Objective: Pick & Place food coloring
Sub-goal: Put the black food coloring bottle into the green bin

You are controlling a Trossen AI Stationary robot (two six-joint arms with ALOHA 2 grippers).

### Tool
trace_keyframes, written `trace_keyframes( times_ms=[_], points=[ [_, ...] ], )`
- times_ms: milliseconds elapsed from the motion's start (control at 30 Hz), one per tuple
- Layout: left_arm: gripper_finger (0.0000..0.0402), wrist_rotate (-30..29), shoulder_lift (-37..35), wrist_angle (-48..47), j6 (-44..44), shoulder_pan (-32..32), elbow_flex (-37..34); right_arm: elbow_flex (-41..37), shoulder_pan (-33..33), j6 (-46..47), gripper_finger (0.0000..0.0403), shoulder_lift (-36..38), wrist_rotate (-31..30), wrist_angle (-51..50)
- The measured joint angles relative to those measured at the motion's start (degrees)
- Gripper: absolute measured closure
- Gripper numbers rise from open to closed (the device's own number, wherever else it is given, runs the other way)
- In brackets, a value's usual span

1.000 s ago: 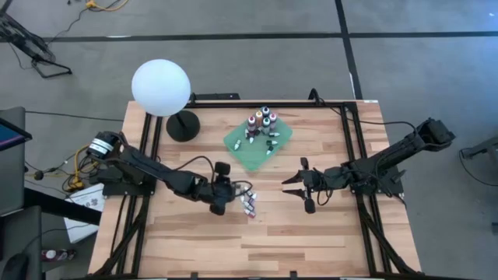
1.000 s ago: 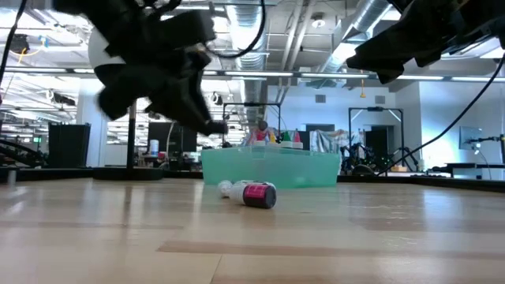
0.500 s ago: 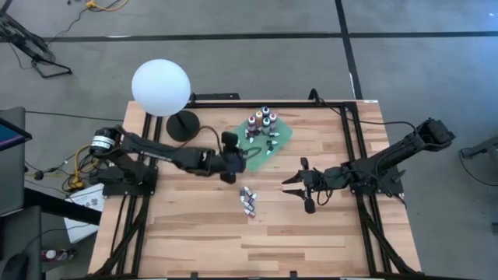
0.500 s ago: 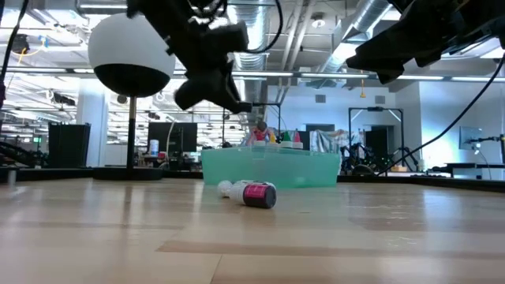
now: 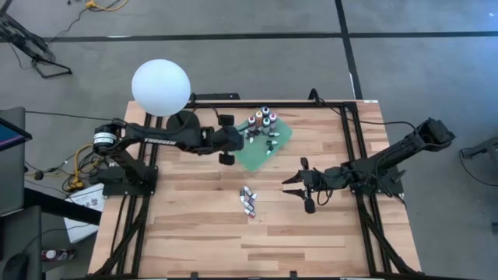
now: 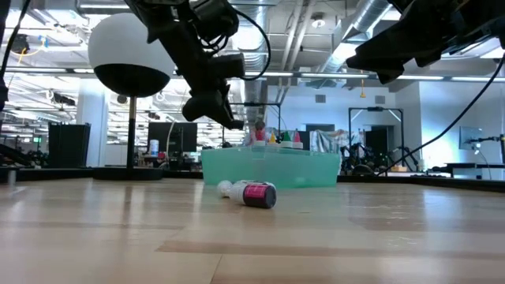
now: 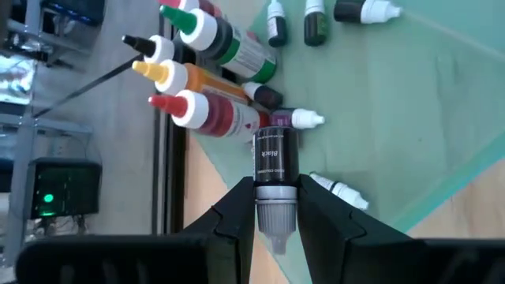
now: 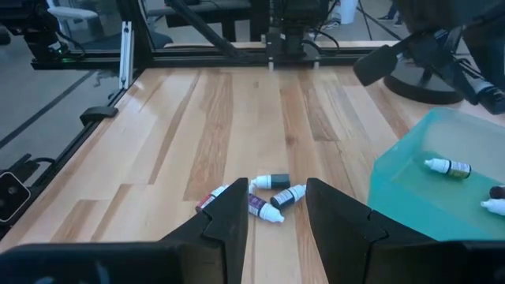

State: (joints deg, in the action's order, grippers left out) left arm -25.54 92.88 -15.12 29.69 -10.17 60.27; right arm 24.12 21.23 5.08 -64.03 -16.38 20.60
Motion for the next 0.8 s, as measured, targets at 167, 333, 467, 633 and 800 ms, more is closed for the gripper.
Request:
trace_keyframes(
  times_ms=[167,333,467,633,800],
  points=[
    [0.0328,0.78,0.0,0.11,1.26,0.22,0.0,0.0,-0.01,0.0,0.0282,0.0,0.0,0.02],
    [0.0328,0.88,1.4,0.62,3.97,0.81,-0.05,0.0,-0.01,-0.02,0.0282,0.01,0.0,0.01],
    [0.0328,0.35,3.15,0.83,4.39,0.09,1.1,0.0,-0.02,-0.02,0.0282,0.02,0.0,0.07],
    [0.0328,-0.69,8.62,-3.15,5.38,-0.17,5.29,0.02,0.0,0.52,0.0282,0.02,0.0,0.0],
    [0.0328,-3.34,13.9,-8.52,6.2,-0.17,12.01,0.02,-0.02,0.52,0.0282,0.02,0.0,-0.4]
  ],
)
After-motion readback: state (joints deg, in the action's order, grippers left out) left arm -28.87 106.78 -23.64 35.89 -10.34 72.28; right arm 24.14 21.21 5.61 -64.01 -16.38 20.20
